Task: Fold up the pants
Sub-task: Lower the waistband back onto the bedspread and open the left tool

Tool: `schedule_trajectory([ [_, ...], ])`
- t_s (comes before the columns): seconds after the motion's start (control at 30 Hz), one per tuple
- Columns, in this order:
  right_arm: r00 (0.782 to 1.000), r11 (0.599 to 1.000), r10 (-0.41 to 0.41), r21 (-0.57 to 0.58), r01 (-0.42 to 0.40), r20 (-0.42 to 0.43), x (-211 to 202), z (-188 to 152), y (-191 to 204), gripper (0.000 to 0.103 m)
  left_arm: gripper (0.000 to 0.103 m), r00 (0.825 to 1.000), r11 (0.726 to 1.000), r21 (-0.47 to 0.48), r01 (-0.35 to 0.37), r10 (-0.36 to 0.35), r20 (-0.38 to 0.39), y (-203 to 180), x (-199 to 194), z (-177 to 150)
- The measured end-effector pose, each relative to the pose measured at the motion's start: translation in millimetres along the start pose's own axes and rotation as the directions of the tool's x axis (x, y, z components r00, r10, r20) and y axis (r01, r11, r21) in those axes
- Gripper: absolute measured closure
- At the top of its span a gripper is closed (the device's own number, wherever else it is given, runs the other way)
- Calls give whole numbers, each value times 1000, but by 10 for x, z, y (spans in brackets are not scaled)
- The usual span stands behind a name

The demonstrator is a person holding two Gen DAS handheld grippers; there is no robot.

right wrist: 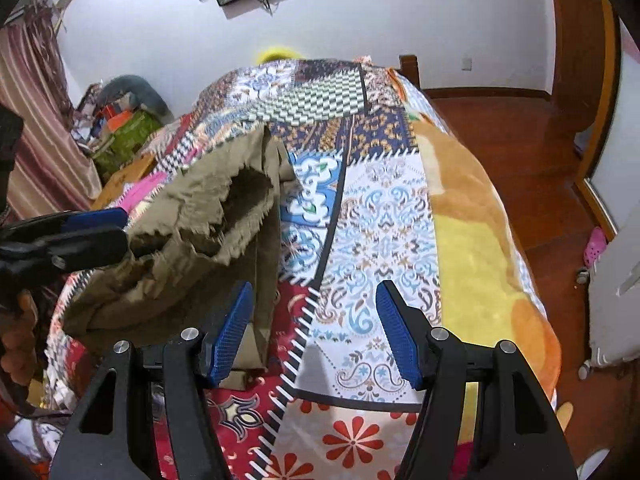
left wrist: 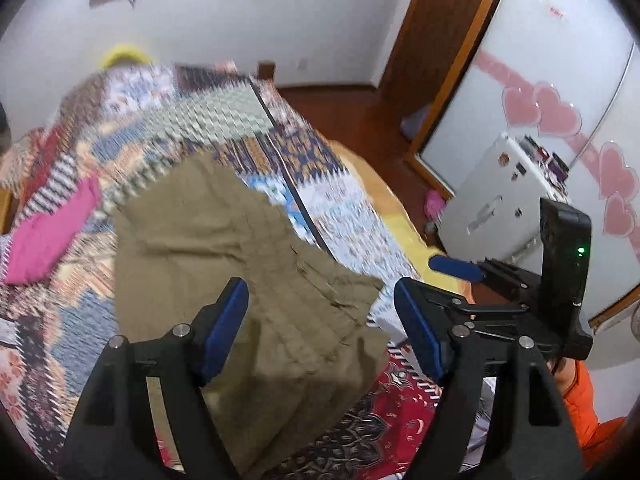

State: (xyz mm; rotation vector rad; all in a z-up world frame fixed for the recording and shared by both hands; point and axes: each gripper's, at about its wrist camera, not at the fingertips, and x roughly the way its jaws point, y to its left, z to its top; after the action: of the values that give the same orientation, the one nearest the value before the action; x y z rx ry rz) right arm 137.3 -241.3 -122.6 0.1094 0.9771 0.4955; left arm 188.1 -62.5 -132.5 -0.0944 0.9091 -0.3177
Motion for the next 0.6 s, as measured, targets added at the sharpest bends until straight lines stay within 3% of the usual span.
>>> schedule_trajectory([
  [0.1,1000,1000,27,6,-27,16,-21,60,55,43,25,994,994,25,-107,106,35,150,-117,-7],
  [0.27,996,998,58,-43,-55,63,-79,203,270,43,25,971,971,14,-240,239,16,550,-136,-135],
  [0.4,992,993,96,-81,-89,83,-76,312,489,43,25,963,963,-27,-268,267,-29,853,-107,-316],
  [0.6,993,987,104,-131,-96,57,74,288,724,43,25,963,968,-27,-250,246,-110,941,72,-580],
])
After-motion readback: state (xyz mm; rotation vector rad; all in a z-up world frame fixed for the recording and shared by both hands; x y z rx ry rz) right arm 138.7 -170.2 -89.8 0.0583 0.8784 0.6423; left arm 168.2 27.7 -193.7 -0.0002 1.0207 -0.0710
